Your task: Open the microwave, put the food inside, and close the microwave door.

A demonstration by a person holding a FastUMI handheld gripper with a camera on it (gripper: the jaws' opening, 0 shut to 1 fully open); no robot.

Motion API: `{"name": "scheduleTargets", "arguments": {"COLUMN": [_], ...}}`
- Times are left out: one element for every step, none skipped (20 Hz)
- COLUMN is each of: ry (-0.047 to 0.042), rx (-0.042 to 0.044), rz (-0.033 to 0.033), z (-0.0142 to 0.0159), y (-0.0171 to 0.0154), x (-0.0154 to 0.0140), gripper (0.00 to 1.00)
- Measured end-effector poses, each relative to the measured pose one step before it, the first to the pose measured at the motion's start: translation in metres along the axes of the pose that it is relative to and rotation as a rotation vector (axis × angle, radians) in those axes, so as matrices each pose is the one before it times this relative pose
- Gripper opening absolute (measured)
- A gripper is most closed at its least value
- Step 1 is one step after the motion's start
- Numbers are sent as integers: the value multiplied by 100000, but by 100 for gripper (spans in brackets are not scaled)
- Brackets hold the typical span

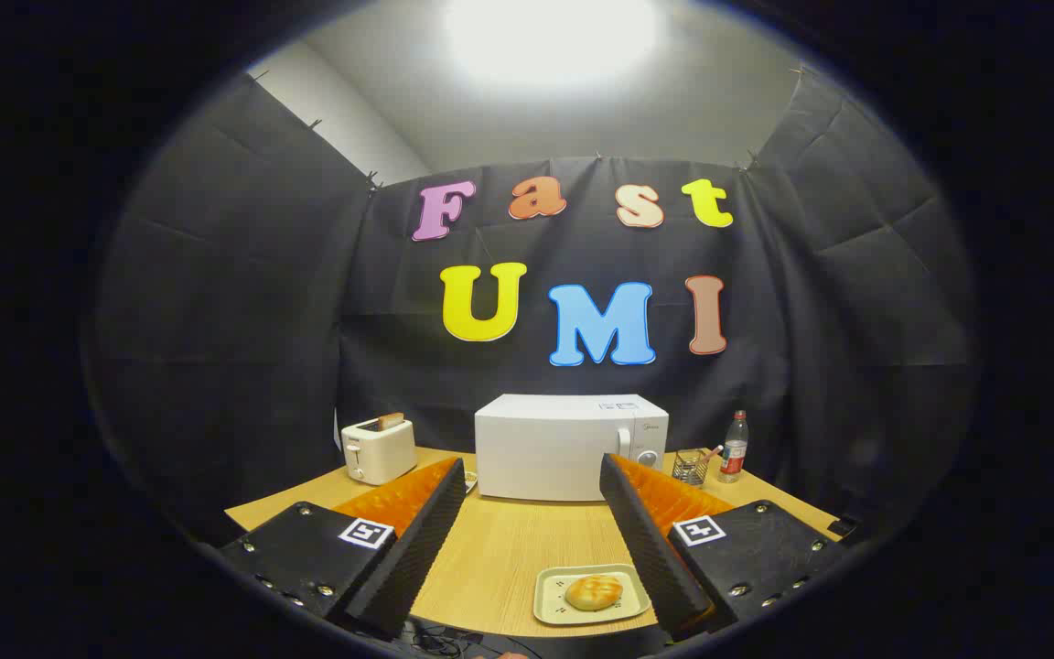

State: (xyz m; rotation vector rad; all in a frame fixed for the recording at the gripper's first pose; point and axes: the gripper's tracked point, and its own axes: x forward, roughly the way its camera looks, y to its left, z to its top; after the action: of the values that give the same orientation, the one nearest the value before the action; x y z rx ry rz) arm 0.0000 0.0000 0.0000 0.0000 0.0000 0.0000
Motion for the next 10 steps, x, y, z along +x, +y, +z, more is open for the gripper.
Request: {"name": "scheduleTargets", "arguments": {"ry": [-45,322,3,-273,-184,410,153,226,248,212], "rx": [658,-14,-526,-670,-457,-205,-214,-208,-63,31], "rz": [-791,-844,-724,-592,-436,-159,-599,-664,-504,-466], "z": [-123,-60,-86,113,-62,-92,-161,-1,-108,33], "y": [-311,-359,-328,-266,-255,-148,-232,-301,-140,-199], "x": [107,103,60,89,111,148,82,177,139,293], "gripper": [96,96,96,95,96,96,96,96,96,96]}}
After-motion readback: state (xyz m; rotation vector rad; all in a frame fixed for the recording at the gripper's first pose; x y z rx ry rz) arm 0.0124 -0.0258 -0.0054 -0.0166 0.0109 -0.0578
